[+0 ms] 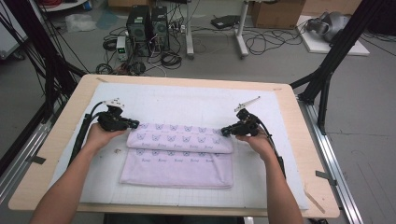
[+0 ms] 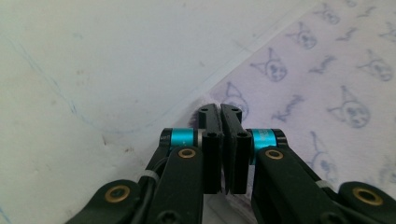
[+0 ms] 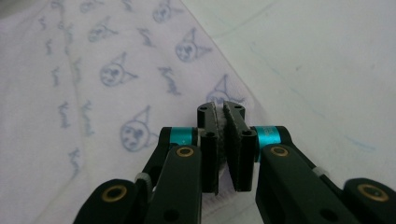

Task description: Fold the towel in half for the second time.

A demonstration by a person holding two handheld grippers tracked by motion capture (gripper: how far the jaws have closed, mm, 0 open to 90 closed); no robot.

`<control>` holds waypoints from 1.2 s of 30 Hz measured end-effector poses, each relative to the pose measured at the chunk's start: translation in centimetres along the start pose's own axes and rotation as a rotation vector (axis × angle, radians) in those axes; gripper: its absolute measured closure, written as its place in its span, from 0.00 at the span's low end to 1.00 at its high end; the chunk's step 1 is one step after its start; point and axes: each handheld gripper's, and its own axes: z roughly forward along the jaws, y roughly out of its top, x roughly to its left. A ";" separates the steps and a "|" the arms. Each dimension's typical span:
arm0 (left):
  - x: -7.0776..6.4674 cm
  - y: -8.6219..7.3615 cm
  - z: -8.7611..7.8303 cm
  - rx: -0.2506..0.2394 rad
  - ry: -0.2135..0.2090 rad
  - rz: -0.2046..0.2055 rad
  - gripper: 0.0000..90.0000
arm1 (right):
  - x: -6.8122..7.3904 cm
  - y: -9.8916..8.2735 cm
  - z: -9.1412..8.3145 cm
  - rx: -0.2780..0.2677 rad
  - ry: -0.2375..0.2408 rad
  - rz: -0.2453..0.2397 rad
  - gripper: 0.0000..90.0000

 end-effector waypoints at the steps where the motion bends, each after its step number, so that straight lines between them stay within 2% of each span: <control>1: -0.2 0.1 -0.7 -0.024 -0.004 0.008 0.97 | 0.4 0.2 -0.5 -0.016 -0.007 -0.009 0.95; 5: -1.5 -0.1 -3.6 -0.126 -0.011 0.027 0.97 | 2.7 0.7 -2.9 -0.074 -0.020 -0.072 0.95; 8: -2.9 -1.0 -5.5 -0.175 -0.023 0.052 0.97 | 5.1 0.6 -4.7 -0.131 -0.019 -0.133 0.95; 10: -4.2 -2.0 -6.4 -0.177 -0.029 0.080 0.96 | 6.8 0.0 -5.5 -0.139 -0.020 -0.169 0.95; 13: -6.1 -4.2 -7.4 -0.170 -0.062 0.106 0.92 | 8.7 -1.5 -6.2 -0.140 0.002 -0.197 0.93; 14: -6.7 -5.0 -7.7 -0.166 -0.075 0.111 0.88 | 9.4 -2.5 -6.2 -0.139 0.025 -0.215 0.90; 15: -7.1 -5.7 -7.9 -0.150 -0.089 0.117 0.84 | 10.0 -3.3 -6.2 -0.140 0.050 -0.212 0.86; 17: -7.8 -6.6 -8.4 -0.122 -0.089 0.123 0.73 | 10.9 -4.5 -6.2 -0.117 0.046 -0.229 0.81; 19: -8.3 -6.8 -8.6 -0.108 -0.066 0.130 0.63 | 11.1 -5.3 -6.2 -0.125 0.039 -0.223 0.76; 20: -8.4 -6.7 -8.7 -0.107 -0.056 0.134 0.62 | 11.0 -5.4 -6.1 -0.132 0.032 -0.219 0.74; 22: -8.7 -6.3 -8.6 -0.114 -0.052 0.131 0.57 | 11.0 -5.4 -6.0 -0.145 0.014 -0.210 0.71; 25: -8.9 -5.7 -7.7 -0.113 -0.054 0.124 0.52 | 10.9 -5.1 -5.3 -0.151 -0.003 -0.223 0.66; 27: -8.8 -5.5 -6.7 -0.086 -0.059 0.118 0.52 | 10.9 -4.8 -4.4 -0.122 -0.012 -0.233 0.64; 29: -8.9 -5.3 -5.8 -0.064 -0.045 0.117 0.52 | 10.9 -4.5 -3.5 -0.086 -0.026 -0.235 0.62; 33: -9.0 -5.1 -4.4 -0.035 -0.042 0.109 0.67 | 10.7 -4.5 -1.8 -0.038 -0.022 -0.238 0.64; 35: -9.1 -5.1 -4.0 -0.031 -0.063 0.120 0.84 | 10.6 -4.8 -1.2 -0.024 -0.022 -0.243 0.71; 36: -9.1 -5.0 -3.9 -0.025 -0.074 0.127 0.89 | 10.5 -4.9 -1.0 -0.013 -0.022 -0.237 0.76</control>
